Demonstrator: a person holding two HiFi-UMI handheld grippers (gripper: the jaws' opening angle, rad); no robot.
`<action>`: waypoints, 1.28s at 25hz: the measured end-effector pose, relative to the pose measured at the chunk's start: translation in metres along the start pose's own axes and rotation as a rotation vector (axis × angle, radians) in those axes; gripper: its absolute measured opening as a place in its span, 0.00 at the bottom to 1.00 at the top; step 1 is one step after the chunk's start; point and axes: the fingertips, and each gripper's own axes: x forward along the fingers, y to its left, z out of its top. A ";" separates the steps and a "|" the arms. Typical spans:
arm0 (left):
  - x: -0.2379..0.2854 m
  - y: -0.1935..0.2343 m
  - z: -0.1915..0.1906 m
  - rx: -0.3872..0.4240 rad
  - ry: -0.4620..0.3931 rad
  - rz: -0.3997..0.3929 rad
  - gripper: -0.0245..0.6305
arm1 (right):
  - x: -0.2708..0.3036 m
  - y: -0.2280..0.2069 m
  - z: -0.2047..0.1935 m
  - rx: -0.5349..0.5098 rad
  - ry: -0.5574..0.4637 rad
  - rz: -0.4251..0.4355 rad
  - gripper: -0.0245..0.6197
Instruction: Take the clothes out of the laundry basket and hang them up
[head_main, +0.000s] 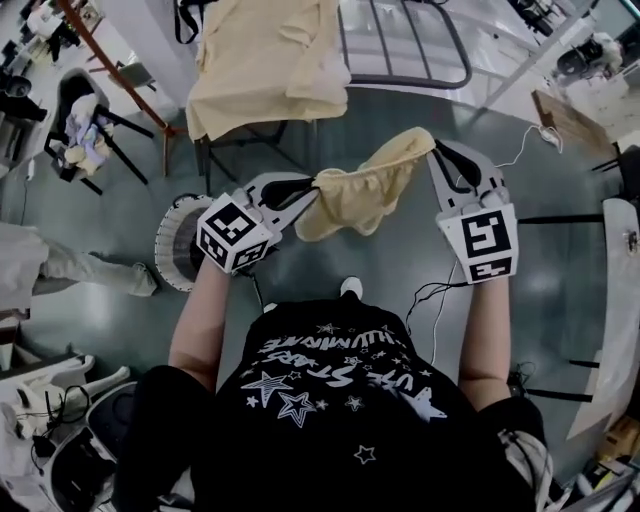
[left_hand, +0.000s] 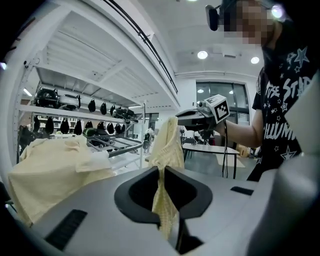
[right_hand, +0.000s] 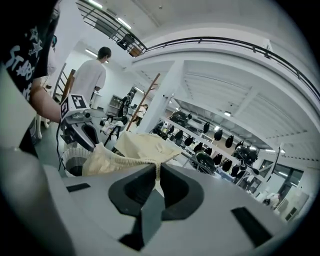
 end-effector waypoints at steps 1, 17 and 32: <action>0.014 -0.001 0.004 0.010 0.003 0.004 0.12 | -0.003 -0.012 -0.010 0.002 -0.001 -0.003 0.10; 0.175 -0.042 0.049 0.031 0.025 -0.160 0.19 | -0.013 -0.148 -0.023 -0.083 -0.110 0.025 0.10; 0.265 -0.019 0.016 -0.071 0.083 -0.242 0.41 | 0.032 -0.186 -0.040 -0.068 -0.022 -0.022 0.10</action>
